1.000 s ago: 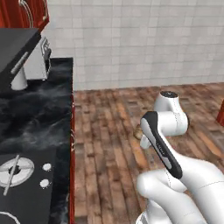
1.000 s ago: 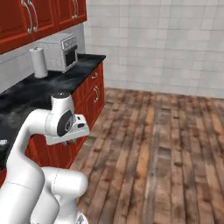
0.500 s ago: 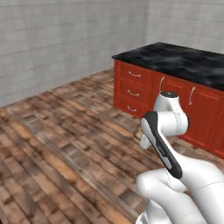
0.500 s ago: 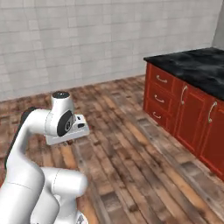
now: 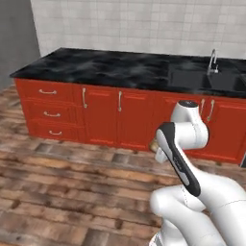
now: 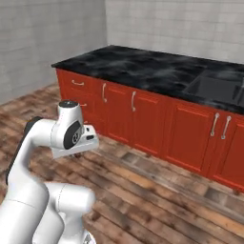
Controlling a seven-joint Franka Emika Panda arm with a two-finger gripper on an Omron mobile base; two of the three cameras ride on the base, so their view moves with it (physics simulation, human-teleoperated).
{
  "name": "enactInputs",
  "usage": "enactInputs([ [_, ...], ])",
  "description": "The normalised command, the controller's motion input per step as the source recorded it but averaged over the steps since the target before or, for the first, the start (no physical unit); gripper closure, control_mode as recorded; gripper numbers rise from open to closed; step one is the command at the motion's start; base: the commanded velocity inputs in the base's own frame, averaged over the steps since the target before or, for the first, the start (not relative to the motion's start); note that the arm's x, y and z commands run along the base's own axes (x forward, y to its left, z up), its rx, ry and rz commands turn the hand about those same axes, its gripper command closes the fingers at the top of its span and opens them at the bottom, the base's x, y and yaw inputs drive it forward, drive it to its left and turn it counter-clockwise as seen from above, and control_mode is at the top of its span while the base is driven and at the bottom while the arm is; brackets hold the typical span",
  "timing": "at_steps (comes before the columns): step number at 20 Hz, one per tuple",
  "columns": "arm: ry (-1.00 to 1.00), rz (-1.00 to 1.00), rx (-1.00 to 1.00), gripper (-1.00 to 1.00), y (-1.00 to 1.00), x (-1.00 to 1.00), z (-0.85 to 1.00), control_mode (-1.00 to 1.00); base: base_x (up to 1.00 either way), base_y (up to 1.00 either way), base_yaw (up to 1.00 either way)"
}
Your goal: Take the chicken drumsticks from the pan and place one on each plate on the dining counter.
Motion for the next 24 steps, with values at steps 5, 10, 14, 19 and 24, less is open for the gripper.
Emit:
enactInputs([
  [5, 0.0, 0.0, 0.0, 1.0, 0.0, 0.0, 0.0, 1.0, 0.8, 0.18, -0.53],
  [10, 0.0, 0.0, 0.0, 1.0, 0.0, 0.0, 0.0, 1.0, 0.89, 0.22, -0.43],
  [14, 0.0, 0.0, 0.0, 1.0, 0.0, 0.0, 0.0, 1.0, 0.76, -0.21, -0.32],
  [19, 0.0, 0.0, 0.0, 1.0, 0.0, 0.0, 0.0, 1.0, 0.62, -0.65, -0.11],
  [24, 0.0, 0.0, 0.0, 1.0, 0.0, 0.0, 0.0, 1.0, 0.55, -0.77, 0.0],
])
